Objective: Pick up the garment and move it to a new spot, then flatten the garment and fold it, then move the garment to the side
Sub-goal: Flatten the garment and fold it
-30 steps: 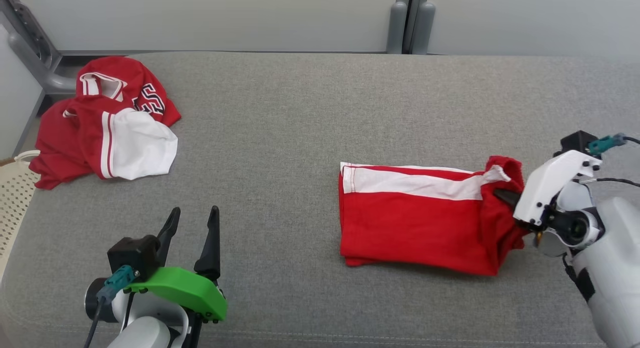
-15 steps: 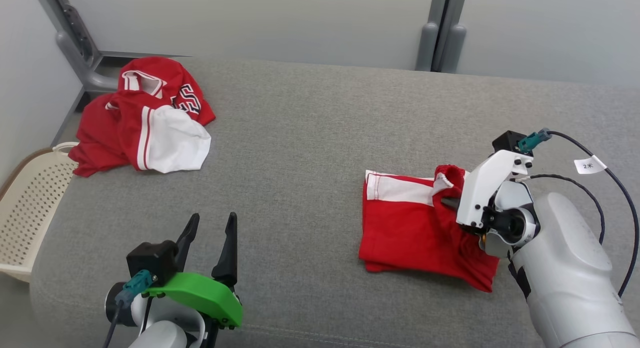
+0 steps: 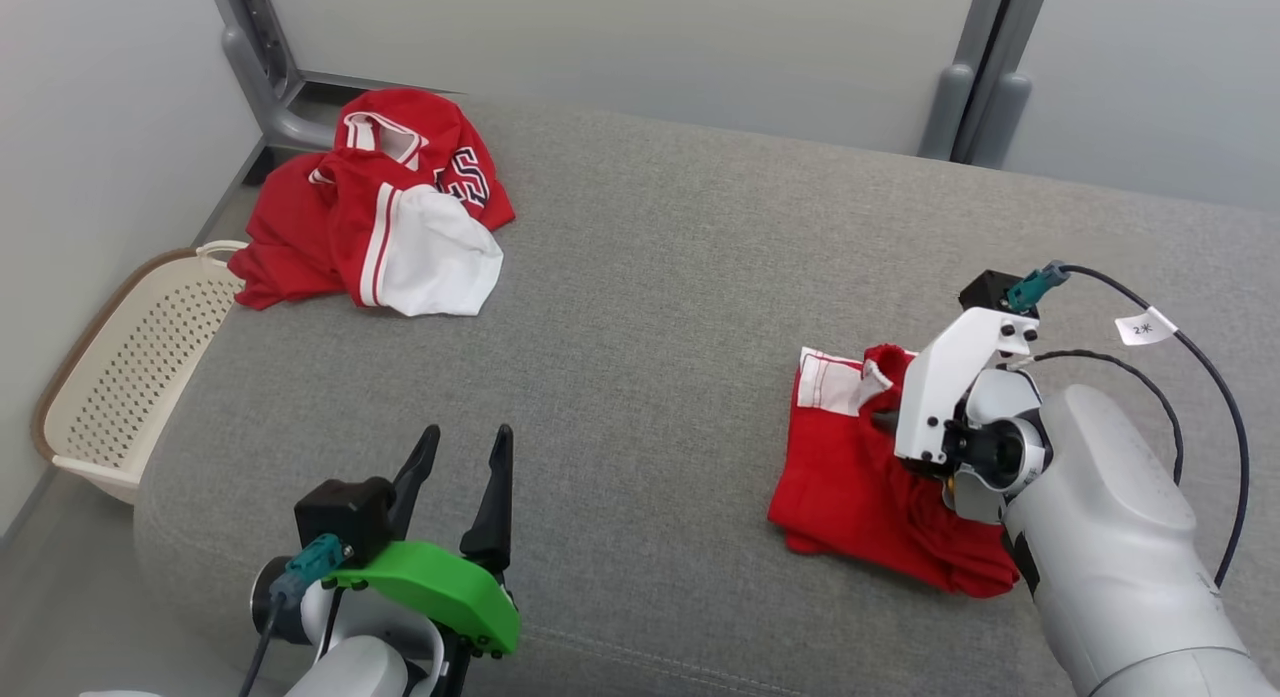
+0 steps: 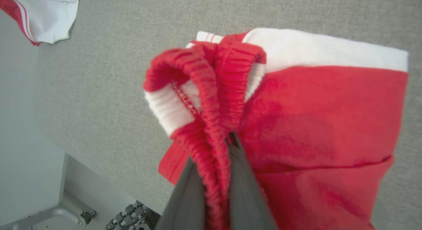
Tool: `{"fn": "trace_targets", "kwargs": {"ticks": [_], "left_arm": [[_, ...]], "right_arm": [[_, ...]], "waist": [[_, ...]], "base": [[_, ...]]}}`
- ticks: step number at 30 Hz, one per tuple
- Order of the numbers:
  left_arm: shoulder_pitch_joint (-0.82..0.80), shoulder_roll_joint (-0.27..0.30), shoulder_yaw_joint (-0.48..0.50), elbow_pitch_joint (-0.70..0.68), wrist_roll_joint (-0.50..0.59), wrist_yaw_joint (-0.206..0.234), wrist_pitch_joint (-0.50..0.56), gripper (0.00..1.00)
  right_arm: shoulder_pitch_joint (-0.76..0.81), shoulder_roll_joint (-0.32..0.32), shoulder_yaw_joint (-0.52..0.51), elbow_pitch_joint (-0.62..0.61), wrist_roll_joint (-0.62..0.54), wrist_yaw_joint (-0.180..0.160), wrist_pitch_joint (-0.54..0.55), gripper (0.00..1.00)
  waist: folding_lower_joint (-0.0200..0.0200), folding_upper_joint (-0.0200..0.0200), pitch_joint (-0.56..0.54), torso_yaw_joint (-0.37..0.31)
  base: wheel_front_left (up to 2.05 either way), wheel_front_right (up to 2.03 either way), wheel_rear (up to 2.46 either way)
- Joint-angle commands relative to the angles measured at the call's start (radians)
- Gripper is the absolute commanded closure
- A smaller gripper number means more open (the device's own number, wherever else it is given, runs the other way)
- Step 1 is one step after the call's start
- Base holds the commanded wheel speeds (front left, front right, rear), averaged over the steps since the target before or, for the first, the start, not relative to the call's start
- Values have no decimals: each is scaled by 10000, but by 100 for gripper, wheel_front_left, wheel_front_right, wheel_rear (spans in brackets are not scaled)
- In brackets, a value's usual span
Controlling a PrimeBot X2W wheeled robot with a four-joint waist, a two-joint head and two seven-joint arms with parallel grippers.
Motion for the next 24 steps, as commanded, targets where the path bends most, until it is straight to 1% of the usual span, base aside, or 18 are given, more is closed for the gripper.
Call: {"fn": "trace_targets", "kwargs": {"ticks": [1, 3, 9, 10, 12, 13, 14, 18, 24], "left_arm": [[-191, -53, -19, 70, 46, -62, -70, 0], [-205, -79, -33, 102, 45, -96, -81, 0], [-279, -220, -108, 295, 42, -225, -99, 0], [-304, -245, -118, 320, 41, -239, -106, 0], [-356, -278, -130, 365, 40, -260, -107, 0], [-376, -292, -133, 398, 35, -272, -114, 0], [-390, -300, -136, 430, 26, -275, -118, 0], [-359, -265, -125, 555, -18, -304, -130, 0], [-183, -134, -119, 549, -42, -224, -72, 0]], "right_arm": [[-193, -35, 160, 246, 38, 0, -145, 100], [-244, -35, 224, 369, 28, 0, -193, 100], [-575, -35, 571, 1279, -106, 0, -589, 100], [-647, -36, 614, 1442, -137, 0, -652, 97], [-786, -39, 660, 1774, -249, 0, -820, 54], [-856, -38, 696, 1930, -287, 0, -908, 25], [-918, -36, 740, 2072, -311, 0, -990, 0], [-1214, -37, 1067, 2482, -63, 0, -1136, 0], [-1619, -41, 1664, 2582, 909, 0, -1168, 0]], "waist": [[0, 0, -14, 158], [0, 0, -16, 189], [0, 0, 10, 390], [0, 0, 19, 413], [0, 0, 39, 452], [0, 0, 41, 467], [0, 0, 34, 476], [0, 0, -74, 396], [0, 0, -375, -22]], "base": [[0, 0, 0], [0, 0, 0], [0, 0, 0], [0, 0, 0], [0, 0, 0], [0, 0, 0], [0, 0, 0], [0, 0, 0], [0, 0, 0]]}}
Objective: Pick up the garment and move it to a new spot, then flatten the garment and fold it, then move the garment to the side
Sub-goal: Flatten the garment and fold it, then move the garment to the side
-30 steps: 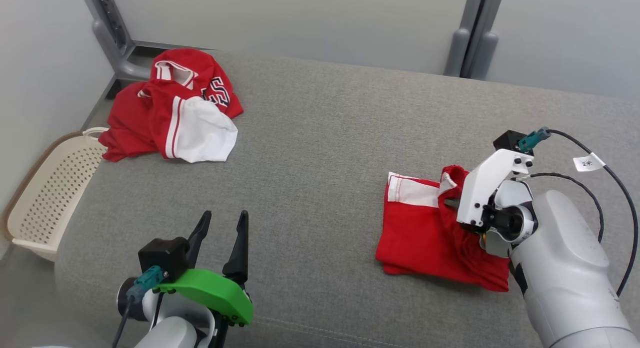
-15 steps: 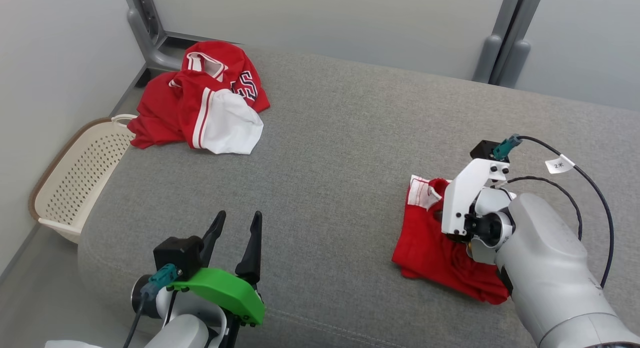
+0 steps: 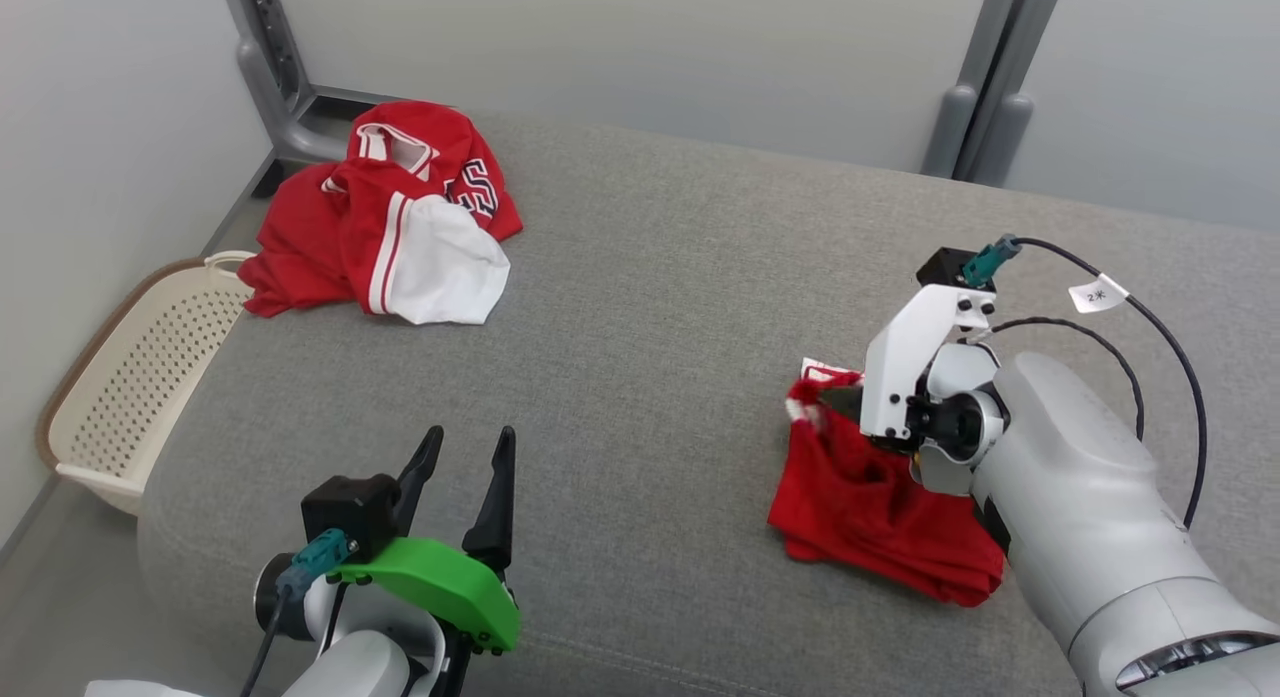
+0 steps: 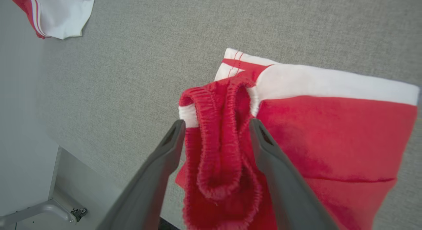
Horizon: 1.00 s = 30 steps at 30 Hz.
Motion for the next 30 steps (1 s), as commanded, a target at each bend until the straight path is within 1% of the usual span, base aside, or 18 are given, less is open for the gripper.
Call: {"fn": "trace_targets", "kwargs": {"ticks": [1, 7, 10, 13, 20, 25, 30], "left_arm": [[84, 62, 21, -21, -12, 41, 16, 0], [241, 208, 8, -248, 14, 148, 56, 0], [288, 262, -3, -384, 48, 224, 62, 0], [307, 283, -35, -541, 88, 302, 88, 0], [385, 346, -104, -870, 161, 421, 122, 0], [282, 400, -111, -1059, 204, 481, 140, 0], [-38, 472, -136, -1255, 311, 508, 209, 0]], "right_arm": [[-163, -45, 128, -1, 248, 0, -36, 0], [-675, -45, 421, -108, 695, 0, -75, 0], [-878, -50, 127, -15, 465, 0, -182, 0], [-896, -234, -302, 49, 272, 0, -236, 0], [102, -767, -957, -435, 341, 0, -179, 0], [836, -845, -1137, -894, 505, 0, -167, 0], [1392, -781, -1374, -1423, 735, 0, -163, 0]], "waist": [[0, 0, -209, -293], [0, 0, -417, -897], [0, 0, -423, -1185], [0, 0, -384, -1410], [0, 0, -88, -1746], [0, 0, 259, -1815], [0, 0, 737, -1706]], "base": [[0, 0, 0], [0, 0, 0], [0, 0, 0], [0, 0, 0], [0, 0, 0], [0, 0, 0], [0, 0, 0]]}}
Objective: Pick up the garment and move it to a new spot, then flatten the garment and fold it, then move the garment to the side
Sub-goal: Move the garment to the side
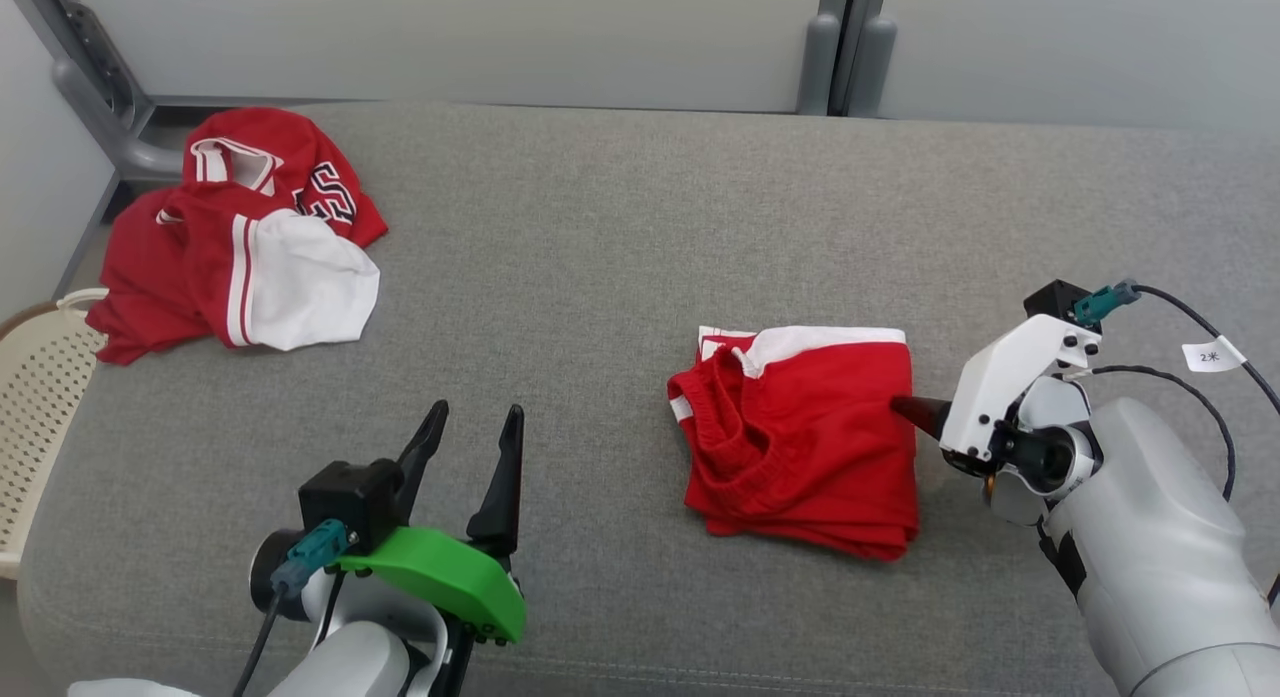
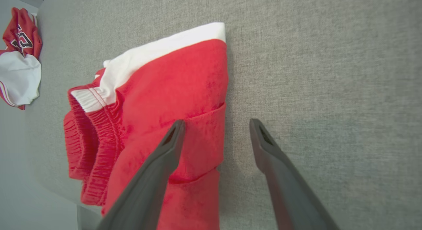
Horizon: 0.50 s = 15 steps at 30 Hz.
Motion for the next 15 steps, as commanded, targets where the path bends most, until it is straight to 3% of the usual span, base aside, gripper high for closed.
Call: {"fn": "trace_targets", "kwargs": {"ticks": [1, 15], "left_arm": [[-173, 73, -7, -48, 118, 67, 17, 0], [-606, 113, -71, -75, 259, 110, 116, 0]], "right_arm": [[96, 1, -35, -97, 80, 0, -38, 0], [125, 327, -456, 160, 244, 0, -249, 0]], "waist": [[0, 0, 296, 88], [0, 0, 930, 859]], "base": [[0, 0, 0], [0, 0, 0]]}}
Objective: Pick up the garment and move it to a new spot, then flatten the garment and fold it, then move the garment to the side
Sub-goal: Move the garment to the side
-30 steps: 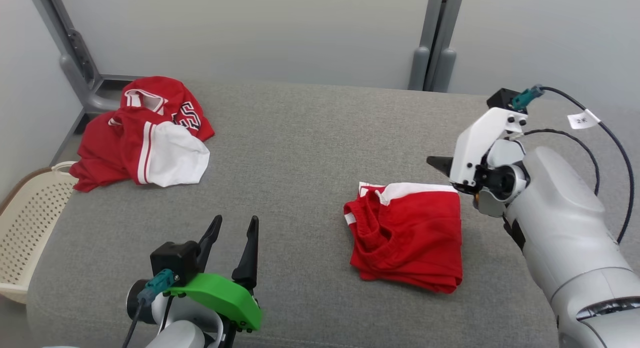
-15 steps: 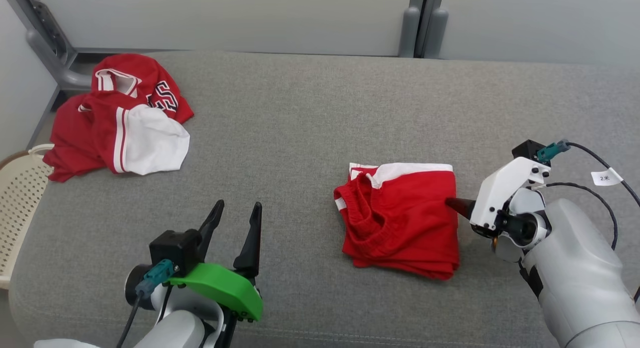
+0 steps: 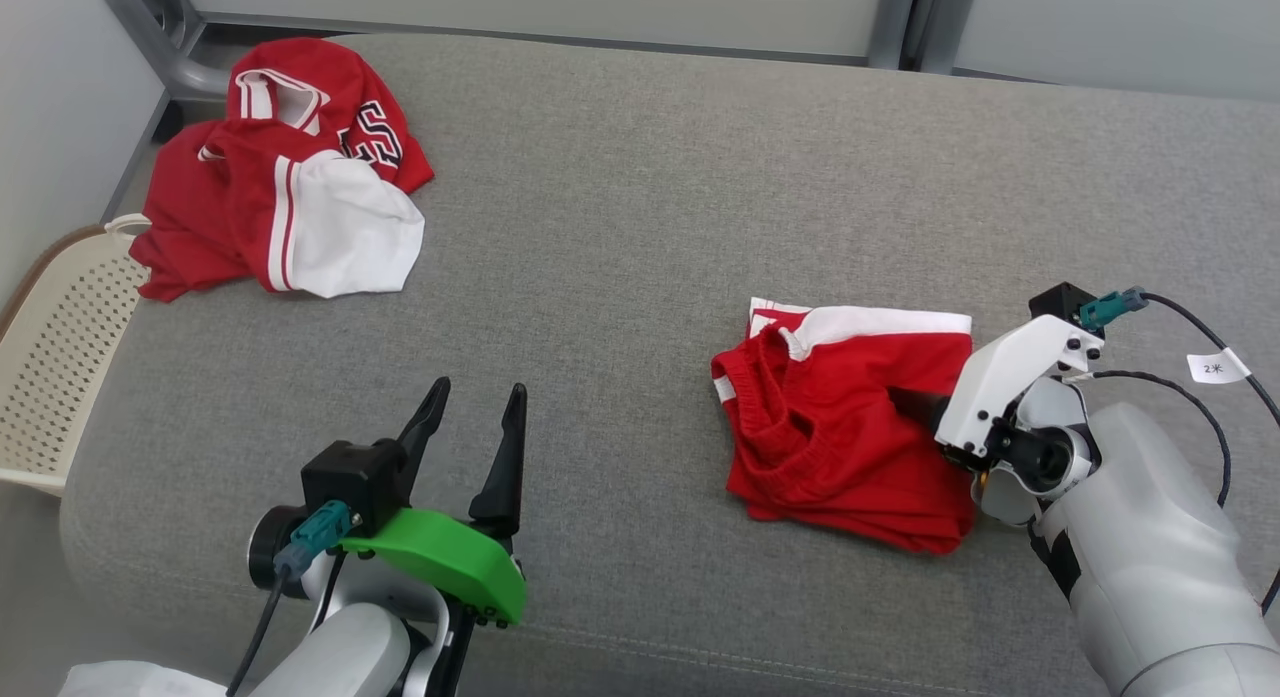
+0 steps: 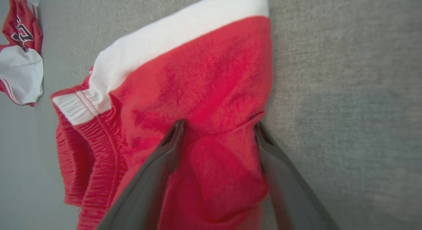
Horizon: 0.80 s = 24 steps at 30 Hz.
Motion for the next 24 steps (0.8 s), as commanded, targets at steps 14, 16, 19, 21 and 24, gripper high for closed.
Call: {"fn": "trace_targets", "kwargs": {"ticks": [14, 16, 19, 21, 24], "left_arm": [[-142, 88, 18, -54, 59, 89, -102, 0], [-129, 105, 0, -81, 55, 75, -100, 0], [-93, 120, -31, -145, 87, 106, -93, 0], [-92, 124, -46, -167, 101, 105, -87, 0], [-125, 111, -107, -228, 128, 74, -64, 0]], "right_arm": [[-204, -415, 727, 60, -180, -4, -520, 100], [-245, -509, 819, 11, -164, -4, -564, 100], [-328, -673, 997, -96, -178, -4, -595, 100], [-348, -740, 1066, -126, -197, -4, -589, 100], [-427, -915, 1243, -225, -236, -4, -648, 100]], "waist": [[0, 0, 10, -231], [0, 0, -4, -410], [0, 0, -11, -733], [0, 0, -6, -853], [0, 0, 28, -1265]], "base": [[0, 0, 0], [0, 0, 0], [0, 0, 0], [0, 0, 0], [0, 0, 0]]}}
